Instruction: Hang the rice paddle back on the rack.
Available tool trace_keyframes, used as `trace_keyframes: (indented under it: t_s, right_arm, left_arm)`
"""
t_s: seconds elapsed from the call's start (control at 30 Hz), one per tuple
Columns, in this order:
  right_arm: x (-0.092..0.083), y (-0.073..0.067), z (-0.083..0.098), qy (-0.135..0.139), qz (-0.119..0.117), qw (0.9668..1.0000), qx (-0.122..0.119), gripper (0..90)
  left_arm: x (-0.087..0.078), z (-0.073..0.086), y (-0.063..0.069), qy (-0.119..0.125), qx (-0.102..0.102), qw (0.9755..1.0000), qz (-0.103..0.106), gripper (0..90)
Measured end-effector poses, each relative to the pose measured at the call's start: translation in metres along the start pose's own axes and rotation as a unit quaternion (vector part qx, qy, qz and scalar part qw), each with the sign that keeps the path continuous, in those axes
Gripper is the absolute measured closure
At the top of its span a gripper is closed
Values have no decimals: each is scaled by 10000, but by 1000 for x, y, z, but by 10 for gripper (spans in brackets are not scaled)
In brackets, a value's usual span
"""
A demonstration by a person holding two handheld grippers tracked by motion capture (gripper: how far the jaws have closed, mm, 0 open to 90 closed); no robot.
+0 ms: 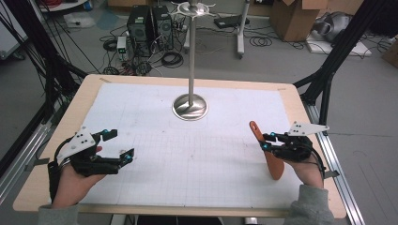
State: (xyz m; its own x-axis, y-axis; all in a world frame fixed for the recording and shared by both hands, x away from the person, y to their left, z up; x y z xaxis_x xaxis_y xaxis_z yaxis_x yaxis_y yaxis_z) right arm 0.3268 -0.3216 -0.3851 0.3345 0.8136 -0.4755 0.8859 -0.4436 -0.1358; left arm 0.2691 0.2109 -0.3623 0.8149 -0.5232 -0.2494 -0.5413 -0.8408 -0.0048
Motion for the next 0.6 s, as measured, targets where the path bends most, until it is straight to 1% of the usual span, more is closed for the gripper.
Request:
trace_keyframes:
  t_s: [0.37,0.4,0.6]
  right_arm:
    - [-5,-3,-4,131,62,9999,-57,648]
    - [-6,-4,-6,168,79,9998,-98,648]
    - [-9,-6,-9,257,141,9995,-152,648]
  left_arm:
    - [-1,0,-1,10,-13,10000,-11,99]
    - [-1,0,-2,14,-21,10000,-10,99]
    - [-2,0,-2,19,-14,10000,-30,99]
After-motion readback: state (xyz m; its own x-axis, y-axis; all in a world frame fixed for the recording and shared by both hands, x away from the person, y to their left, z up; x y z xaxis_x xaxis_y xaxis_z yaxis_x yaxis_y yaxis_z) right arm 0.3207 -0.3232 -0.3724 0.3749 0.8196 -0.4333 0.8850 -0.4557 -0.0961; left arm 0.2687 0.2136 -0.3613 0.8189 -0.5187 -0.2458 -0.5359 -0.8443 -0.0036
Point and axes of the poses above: each handheld gripper's, and its own axes: x roughly forward along the jaws, z roughly out of its underside, y roughly to its right, the point moved 3 cm from there along x, roughly forward along the jaws, and after that the axes turned 12 degrees about -z, right-handed, at the moved point
